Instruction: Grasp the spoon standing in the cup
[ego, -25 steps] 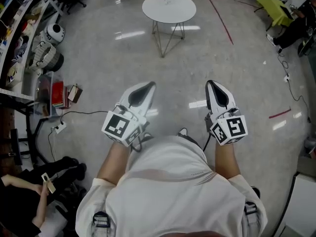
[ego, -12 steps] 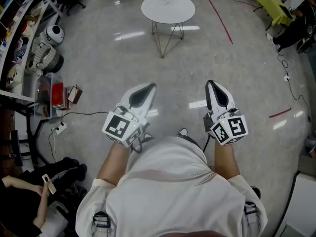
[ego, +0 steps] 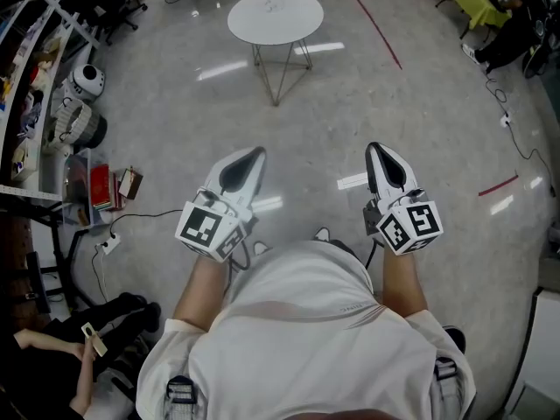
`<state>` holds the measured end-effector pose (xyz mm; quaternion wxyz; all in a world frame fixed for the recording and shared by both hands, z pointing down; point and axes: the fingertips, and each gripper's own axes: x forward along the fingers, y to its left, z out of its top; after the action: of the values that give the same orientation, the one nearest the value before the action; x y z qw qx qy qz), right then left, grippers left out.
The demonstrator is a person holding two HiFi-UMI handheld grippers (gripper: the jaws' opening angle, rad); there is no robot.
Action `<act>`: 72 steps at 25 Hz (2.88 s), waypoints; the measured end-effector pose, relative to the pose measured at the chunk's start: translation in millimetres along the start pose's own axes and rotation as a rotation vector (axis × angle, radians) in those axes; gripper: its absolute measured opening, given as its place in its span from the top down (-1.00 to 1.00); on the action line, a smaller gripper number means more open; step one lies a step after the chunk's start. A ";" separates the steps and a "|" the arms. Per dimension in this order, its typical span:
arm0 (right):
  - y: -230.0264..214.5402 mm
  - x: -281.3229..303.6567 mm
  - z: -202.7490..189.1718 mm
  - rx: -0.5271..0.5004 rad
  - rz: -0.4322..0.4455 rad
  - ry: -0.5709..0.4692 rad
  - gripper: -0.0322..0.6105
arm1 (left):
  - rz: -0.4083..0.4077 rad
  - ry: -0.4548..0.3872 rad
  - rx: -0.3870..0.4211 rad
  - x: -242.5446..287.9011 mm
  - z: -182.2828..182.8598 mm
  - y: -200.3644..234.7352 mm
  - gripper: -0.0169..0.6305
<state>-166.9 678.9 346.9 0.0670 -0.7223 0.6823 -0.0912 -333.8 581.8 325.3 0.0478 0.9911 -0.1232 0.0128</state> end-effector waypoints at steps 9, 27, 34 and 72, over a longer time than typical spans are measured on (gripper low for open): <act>-100.7 -27.9 -1.5 0.044 0.037 0.029 0.89 | 0.026 0.009 -0.003 78.7 -10.4 -56.0 0.94; -151.2 163.7 -10.6 0.045 0.005 0.109 0.89 | 0.029 0.020 -0.034 177.6 -21.4 117.4 0.94; -129.1 308.1 11.6 -0.023 0.007 0.131 0.89 | 0.038 0.031 -0.041 210.0 -1.0 261.4 0.94; -354.2 807.2 64.8 -0.021 0.247 0.230 0.89 | 0.289 0.046 -0.029 530.6 45.4 627.6 0.94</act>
<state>234.5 -107.2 394.6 -0.0087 -0.6184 0.7700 -0.1571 27.1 -157.3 357.3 0.0628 0.9618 -0.2635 0.0403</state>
